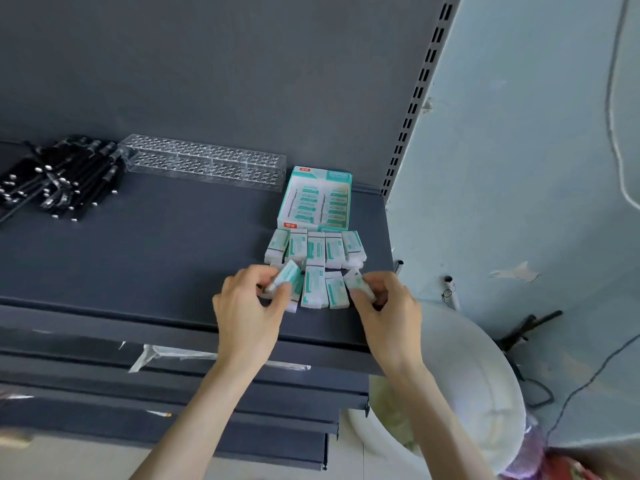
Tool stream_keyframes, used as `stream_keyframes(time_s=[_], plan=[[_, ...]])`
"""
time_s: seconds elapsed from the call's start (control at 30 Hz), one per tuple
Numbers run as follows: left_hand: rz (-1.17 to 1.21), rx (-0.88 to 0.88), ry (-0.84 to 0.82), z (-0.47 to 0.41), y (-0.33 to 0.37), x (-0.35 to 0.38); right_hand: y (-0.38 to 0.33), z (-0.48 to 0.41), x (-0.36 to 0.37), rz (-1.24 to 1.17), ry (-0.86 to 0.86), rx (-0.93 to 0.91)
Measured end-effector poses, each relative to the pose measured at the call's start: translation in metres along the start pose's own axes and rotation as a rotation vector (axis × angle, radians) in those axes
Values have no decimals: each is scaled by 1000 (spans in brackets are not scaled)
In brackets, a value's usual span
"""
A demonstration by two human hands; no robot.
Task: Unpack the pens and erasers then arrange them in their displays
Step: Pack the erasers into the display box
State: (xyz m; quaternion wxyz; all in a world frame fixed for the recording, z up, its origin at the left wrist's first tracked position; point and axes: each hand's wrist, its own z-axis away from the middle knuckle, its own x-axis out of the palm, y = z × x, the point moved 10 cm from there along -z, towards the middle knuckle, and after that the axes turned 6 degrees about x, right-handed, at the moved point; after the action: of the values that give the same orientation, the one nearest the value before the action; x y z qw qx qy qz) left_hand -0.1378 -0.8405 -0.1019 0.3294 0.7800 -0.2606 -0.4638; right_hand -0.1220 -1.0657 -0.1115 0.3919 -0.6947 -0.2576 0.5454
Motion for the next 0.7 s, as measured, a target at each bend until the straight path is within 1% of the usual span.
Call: stream_keyframes(time_s=[0.13,0.2,0.37,0.47,0.53,0.7], plan=[[203,-68,65,1,-9,-9,5,-1,-7,-231,-15,64],[311,-80,51,1,-10,-10,1,-4,-8,-314,-34,69],[567,-77,-20,-16,5,-9,-32,-14,4,-536,-229,37],[719,-103,-81,-30,11,0,-53,-25,7,-527,-246,-31],[747,-104,-85,-43,9,3,-62,-36,13,-525,-246,-46],[775,-146,-112,-85,-15,11,-75,-67,36,-486,-239,-11]])
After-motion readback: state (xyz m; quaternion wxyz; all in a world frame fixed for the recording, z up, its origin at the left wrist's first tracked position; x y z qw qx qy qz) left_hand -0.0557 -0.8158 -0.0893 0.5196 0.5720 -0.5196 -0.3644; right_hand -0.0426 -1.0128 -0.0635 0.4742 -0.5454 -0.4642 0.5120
